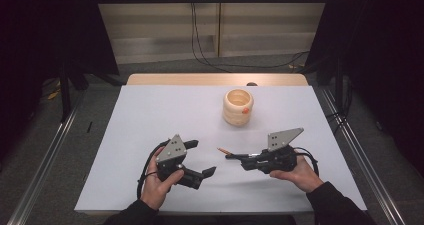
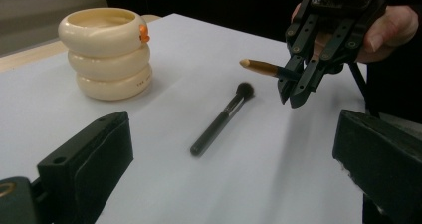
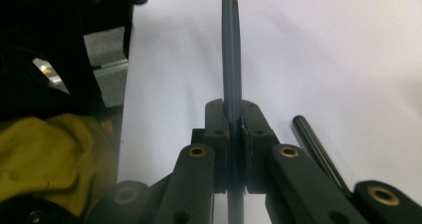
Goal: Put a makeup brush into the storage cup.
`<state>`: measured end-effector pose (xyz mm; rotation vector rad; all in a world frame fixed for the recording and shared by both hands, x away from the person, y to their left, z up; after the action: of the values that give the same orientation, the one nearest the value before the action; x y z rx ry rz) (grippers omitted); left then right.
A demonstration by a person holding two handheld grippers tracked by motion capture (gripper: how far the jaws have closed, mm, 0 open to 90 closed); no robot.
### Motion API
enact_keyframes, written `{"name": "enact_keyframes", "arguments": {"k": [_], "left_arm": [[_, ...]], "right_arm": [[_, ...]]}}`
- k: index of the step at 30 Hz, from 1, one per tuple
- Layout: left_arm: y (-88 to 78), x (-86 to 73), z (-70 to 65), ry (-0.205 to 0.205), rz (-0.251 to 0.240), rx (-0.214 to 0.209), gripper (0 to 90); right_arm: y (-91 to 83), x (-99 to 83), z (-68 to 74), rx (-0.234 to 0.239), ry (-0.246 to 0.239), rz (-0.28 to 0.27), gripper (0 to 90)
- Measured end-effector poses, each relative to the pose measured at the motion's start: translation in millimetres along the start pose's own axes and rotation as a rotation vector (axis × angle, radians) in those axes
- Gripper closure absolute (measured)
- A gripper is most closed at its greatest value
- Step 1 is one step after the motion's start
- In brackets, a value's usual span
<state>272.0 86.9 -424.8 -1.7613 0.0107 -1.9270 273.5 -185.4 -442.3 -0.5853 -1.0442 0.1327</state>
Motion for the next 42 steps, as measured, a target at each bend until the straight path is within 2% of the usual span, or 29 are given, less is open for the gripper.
{"name": "enact_keyframes", "arguments": {"k": [2, 5, 6, 10, 12, 13, 14, 15, 20, 24, 27, 30, 33, 35, 37, 40, 42], "left_arm": [[0.1, 0.9, -0.3, -0.010, -0.007, 0.003, 2.3], [-0.9, 1.7, 0.2, -0.001, 0.002, 0.017, 2.3], [-0.5, 2.1, 0.4, -0.003, -0.012, 0.006, 2.3], [-0.6, 4.8, 0.9, -0.002, -0.031, 0.018, 2.5], [-0.9, 5.5, 0.8, -0.001, -0.020, 0.033, 2.4], [-0.2, 5.7, 0.6, -0.004, -0.038, 0.015, 2.4], [0.1, 6.2, -0.1, -0.011, -0.043, 0.014, 2.4], [0.3, 6.9, -0.8, -0.013, -0.034, 0.032, 2.6], [3.0, 12.0, -1.7, -0.015, -0.061, 0.000, 2.9], [7.9, 16.4, -3.3, -0.018, -0.068, -0.018, 3.2], [11.9, 18.6, -5.2, -0.013, -0.074, -0.050, 3.6], [15.5, 23.3, -5.1, -0.009, -0.071, -0.054, 4.0], [19.1, 29.1, -7.5, -0.012, -0.076, -0.075, 5.7], [20.4, 31.5, -7.2, -0.005, -0.078, -0.067, 5.7], [23.5, 34.0, -6.3, -0.019, -0.087, -0.083, 5.8], [30.1, 36.6, -6.6, -0.006, -0.092, -0.090, 6.7], [34.8, 39.1, -5.6, 0.003, -0.089, -0.090, 11.1]], "right_arm": [[-1.7, 1.8, 0.5, 0.014, 0.012, -0.034, 84.3], [-3.4, 3.8, 1.2, 0.032, 0.017, -0.069, 84.3], [-3.9, 4.1, 1.9, 0.040, 0.020, -0.076, 84.3], [-4.0, 6.4, 3.9, 0.045, 0.014, -0.110, 84.3], [-2.6, 6.8, 6.3, 0.031, -0.005, -0.096, 84.3], [-2.2, 6.8, 7.2, 0.034, -0.006, -0.096, 84.3], [-1.5, 7.1, 7.8, 0.039, -0.008, -0.099, 84.3], [-1.2, 7.3, 7.7, 0.037, -0.010, -0.100, 84.3], [-2.8, 9.2, 7.9, 0.067, 0.008, -0.141, 84.3], [-4.7, 10.1, 7.5, 0.063, 0.011, -0.154, 84.3], [-6.3, 11.2, 7.0, 0.066, 0.011, -0.165, 84.3], [-7.8, 11.9, 6.5, 0.062, 0.009, -0.174, 84.3], [-8.4, 12.6, 6.5, 0.059, 0.000, -0.173, 84.3], [-9.3, 12.9, 6.8, 0.056, 0.000, -0.174, 84.3], [-10.1, 13.5, 5.9, 0.045, 0.000, -0.180, 84.3], [-10.9, 14.3, 5.3, 0.051, 0.002, -0.189, 84.3], [-10.9, 14.4, 5.6, 0.052, 0.002, -0.189, 84.3]]}}
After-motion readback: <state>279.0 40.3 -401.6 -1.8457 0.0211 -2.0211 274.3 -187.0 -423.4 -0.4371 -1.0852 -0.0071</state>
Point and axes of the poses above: each handheld gripper's, and its own axes: y roughly forward along the jaws, x roughly out of its top, z roughly to its left, the point moved 3 cm from there along y, roughly forward along the jaws, and after that the axes turned 15 degrees about y, right-handed, at the moved point
